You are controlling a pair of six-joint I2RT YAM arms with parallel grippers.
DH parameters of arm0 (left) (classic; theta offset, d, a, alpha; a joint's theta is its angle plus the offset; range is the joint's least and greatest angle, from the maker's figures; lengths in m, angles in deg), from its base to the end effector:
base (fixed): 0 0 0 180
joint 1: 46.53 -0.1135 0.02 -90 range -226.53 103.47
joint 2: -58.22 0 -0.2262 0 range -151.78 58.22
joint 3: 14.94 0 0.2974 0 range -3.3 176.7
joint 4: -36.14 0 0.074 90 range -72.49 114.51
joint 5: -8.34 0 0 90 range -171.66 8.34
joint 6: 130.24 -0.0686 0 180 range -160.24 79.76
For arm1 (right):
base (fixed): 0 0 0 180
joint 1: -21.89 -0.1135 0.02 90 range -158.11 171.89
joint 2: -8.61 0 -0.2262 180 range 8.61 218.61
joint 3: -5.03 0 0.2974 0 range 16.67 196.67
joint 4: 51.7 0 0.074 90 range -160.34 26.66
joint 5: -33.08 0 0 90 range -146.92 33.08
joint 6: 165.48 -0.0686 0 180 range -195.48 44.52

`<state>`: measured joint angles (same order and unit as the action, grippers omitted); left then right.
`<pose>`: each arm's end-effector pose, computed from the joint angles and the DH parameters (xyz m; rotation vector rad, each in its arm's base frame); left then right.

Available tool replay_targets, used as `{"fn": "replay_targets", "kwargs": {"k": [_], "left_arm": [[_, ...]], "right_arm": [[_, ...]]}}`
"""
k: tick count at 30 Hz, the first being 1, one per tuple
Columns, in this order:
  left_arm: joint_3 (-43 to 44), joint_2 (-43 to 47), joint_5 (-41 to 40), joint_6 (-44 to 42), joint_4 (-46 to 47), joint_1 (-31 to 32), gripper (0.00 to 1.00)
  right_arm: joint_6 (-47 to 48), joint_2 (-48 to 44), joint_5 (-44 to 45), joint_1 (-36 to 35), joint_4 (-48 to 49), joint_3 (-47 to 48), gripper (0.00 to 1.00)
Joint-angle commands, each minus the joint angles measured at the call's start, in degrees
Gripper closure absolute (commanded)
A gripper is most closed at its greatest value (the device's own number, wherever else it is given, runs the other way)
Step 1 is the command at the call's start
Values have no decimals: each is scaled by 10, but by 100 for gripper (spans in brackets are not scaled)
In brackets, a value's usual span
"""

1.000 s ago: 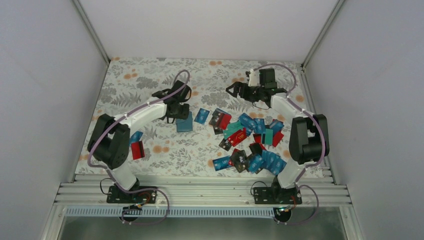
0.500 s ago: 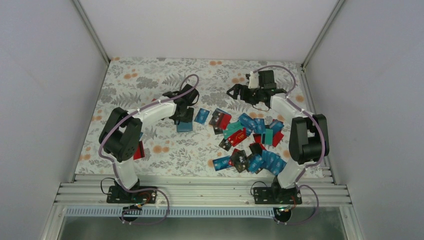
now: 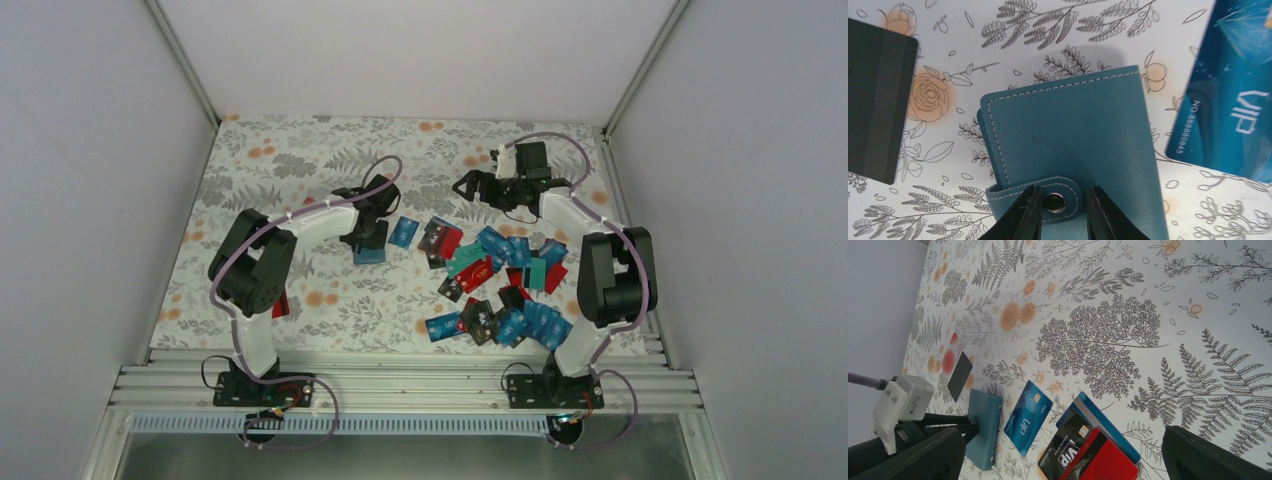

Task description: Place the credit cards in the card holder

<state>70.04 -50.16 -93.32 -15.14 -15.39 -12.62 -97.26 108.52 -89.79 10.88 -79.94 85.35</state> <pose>0.3405 -0.2122 0.0737 0.1782 2.8074 0.0667 0.4125 0.1182 0.1391 -0.0471 2.4436 0.9515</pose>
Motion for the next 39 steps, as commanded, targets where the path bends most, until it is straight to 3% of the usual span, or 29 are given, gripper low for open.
{"fn": "replay_targets", "kwargs": {"k": [1, 13, 25, 39], "left_arm": [[-18, -10, -12, 6, 12, 2, 77], [-63, 8, -22, -1, 52, 3, 97], [-99, 76, 53, 6, 98, 19, 98], [-242, 204, 100, 74, 160, 61, 98]], "right_arm": [[8, 12, 3, -6, -10, -4, 1], [4, 16, 5, -12, -16, -1, 1], [-18, -11, 22, -52, -33, -17, 1], [-33, -114, -1, -125, 6, -162, 1]]}}
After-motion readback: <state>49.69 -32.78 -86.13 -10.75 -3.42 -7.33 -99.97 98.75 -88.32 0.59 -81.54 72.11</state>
